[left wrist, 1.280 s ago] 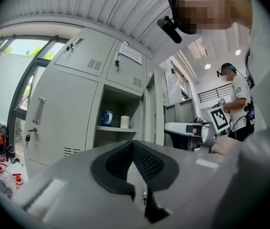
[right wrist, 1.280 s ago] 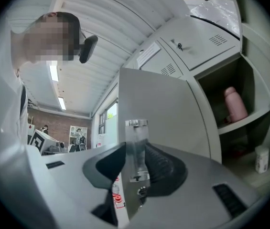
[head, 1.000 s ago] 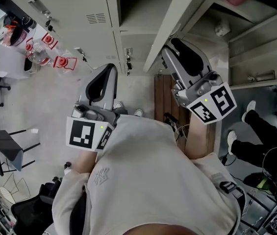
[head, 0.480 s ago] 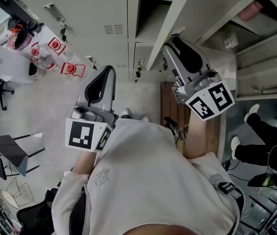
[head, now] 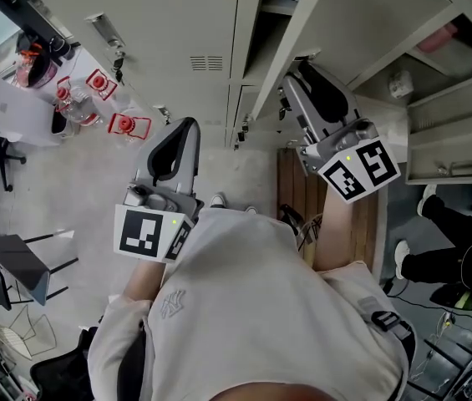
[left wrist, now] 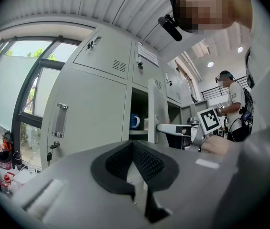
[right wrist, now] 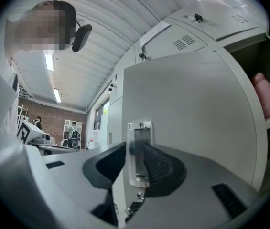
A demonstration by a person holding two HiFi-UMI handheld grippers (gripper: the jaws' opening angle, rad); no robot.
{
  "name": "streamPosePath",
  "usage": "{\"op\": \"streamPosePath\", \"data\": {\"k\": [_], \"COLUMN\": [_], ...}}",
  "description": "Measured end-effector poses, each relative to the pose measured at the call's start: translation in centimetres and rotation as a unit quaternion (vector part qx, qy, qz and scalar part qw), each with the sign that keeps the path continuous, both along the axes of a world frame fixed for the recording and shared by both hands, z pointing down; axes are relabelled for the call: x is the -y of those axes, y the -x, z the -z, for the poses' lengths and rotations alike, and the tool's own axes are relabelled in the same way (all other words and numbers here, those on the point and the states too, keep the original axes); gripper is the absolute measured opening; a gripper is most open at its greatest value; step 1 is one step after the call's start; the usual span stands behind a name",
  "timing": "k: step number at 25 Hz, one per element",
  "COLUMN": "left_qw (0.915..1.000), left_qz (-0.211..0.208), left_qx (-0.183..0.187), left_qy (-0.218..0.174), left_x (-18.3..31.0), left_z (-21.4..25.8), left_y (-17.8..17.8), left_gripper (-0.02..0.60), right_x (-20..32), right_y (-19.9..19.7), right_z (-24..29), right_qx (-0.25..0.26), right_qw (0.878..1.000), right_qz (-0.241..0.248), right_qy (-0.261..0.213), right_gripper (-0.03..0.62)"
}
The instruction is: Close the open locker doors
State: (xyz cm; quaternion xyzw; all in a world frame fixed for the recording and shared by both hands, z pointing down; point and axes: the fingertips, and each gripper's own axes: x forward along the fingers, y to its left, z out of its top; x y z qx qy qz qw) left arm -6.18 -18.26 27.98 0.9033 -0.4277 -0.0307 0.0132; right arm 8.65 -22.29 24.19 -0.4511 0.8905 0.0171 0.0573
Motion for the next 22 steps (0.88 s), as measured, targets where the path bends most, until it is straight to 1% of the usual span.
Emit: {"op": "streamPosePath", "data": {"k": [11,17,22], "left_qw": [0.9999,0.9998,0.9997], "left_qz": [0.011,0.017,0.024], "left_qx": [0.000,-0.001,0.000], "left_qy": [0.004,0.005,0.003], "left_x": [2.0,2.7,3.2], "left_z": [-0.2,-0.1,-0.1], "left_y": [1.0,1.5,1.8], "left_gripper": [0.002,0.002,0.002], "right_x": [3.6,5.5,6.8], "right_y": [0.9,1.0,0.8], "right_z": [0.1,-0.1,-0.4], "right_qx": [-0.012,-0.028,-0.023], "right_qw": [1.000,0.999,0.999], "right_qz": [-0.012,-0.029,-0.037], "right_qy": [-0.005,-0.003,-0.001], "right_gripper": [0.098,0.098,0.098]}}
